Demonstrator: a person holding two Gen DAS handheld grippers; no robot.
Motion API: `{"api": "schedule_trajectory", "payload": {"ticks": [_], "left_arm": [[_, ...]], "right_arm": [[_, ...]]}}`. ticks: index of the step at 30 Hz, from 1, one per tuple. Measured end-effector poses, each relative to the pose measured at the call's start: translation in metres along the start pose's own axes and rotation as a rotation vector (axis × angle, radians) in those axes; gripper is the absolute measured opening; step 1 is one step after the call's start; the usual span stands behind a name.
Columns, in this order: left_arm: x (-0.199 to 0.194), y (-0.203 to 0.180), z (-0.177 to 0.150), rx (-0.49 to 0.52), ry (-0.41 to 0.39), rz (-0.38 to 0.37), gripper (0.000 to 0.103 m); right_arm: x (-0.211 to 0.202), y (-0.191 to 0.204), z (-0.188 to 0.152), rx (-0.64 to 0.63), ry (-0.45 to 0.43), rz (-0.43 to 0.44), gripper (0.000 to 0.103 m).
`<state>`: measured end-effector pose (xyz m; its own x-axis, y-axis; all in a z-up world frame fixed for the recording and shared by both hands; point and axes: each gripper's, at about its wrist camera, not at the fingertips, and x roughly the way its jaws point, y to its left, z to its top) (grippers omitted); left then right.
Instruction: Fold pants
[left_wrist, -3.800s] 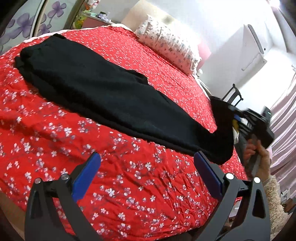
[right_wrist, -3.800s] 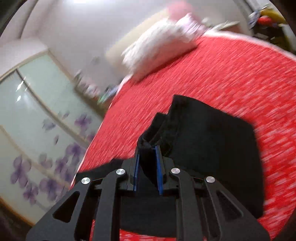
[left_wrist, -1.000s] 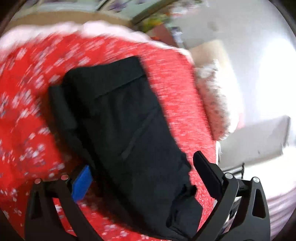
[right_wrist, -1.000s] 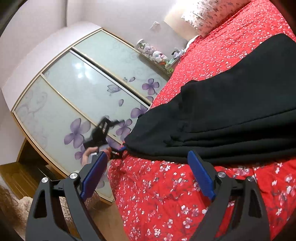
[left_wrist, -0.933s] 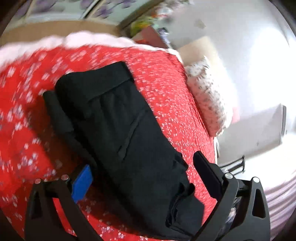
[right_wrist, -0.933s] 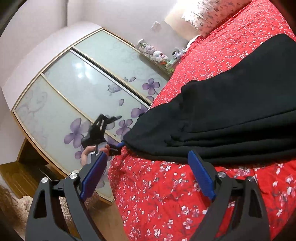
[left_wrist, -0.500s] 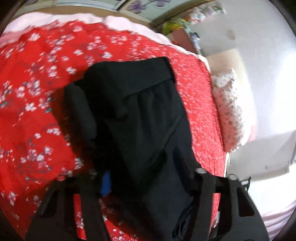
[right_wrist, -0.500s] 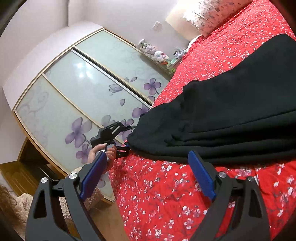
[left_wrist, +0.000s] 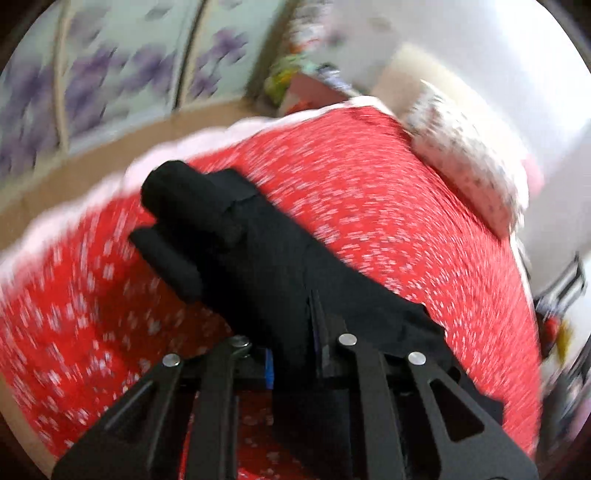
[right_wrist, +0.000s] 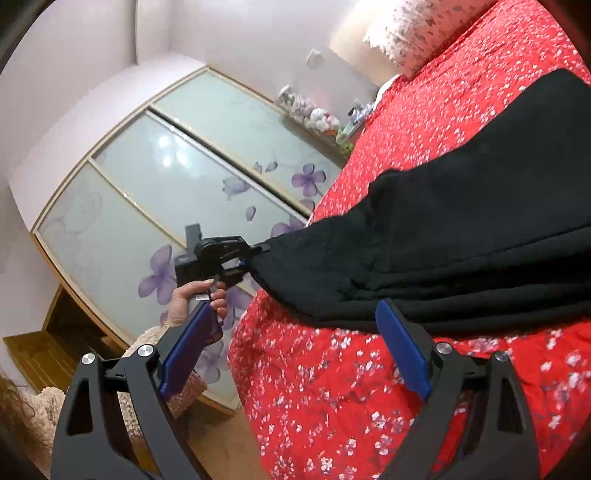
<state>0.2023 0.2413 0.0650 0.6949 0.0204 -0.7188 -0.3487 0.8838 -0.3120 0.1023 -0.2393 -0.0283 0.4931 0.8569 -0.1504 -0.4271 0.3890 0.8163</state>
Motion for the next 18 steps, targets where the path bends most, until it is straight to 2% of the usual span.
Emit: {"api": "schedule_trajectory", "payload": {"ticks": [3, 5, 8, 10, 12, 15, 16, 18], "left_arm": [[-0.016, -0.048, -0.002, 0.128, -0.047, -0.021, 0.013], [-0.028, -0.09, -0.008, 0.232, -0.081, -0.054, 0.013], [-0.043, -0.145, -0.026, 0.362, -0.109, -0.116, 0.013], [-0.053, -0.181, -0.045, 0.435, -0.109, -0.181, 0.013], [-0.055, -0.209, -0.061, 0.474, -0.092, -0.243, 0.013], [-0.053, -0.252, -0.099, 0.533, -0.045, -0.363, 0.013], [-0.051, -0.262, -0.114, 0.549, -0.019, -0.398, 0.013], [-0.032, -0.284, -0.155, 0.602, 0.084, -0.45, 0.013]], "right_arm": [[-0.014, -0.001, 0.005, 0.025, -0.063, 0.025, 0.092], [-0.029, -0.005, 0.009, 0.043, -0.125, -0.005, 0.092], [-0.054, -0.009, 0.015, 0.041, -0.245, -0.146, 0.092], [-0.075, -0.01, 0.016, 0.03, -0.354, -0.279, 0.092], [-0.091, -0.009, 0.015, 0.025, -0.441, -0.389, 0.092], [-0.11, -0.005, 0.011, 0.013, -0.545, -0.501, 0.092], [-0.116, -0.004, 0.009, 0.015, -0.582, -0.546, 0.092], [-0.127, -0.006, 0.006, 0.035, -0.639, -0.618, 0.092]]}}
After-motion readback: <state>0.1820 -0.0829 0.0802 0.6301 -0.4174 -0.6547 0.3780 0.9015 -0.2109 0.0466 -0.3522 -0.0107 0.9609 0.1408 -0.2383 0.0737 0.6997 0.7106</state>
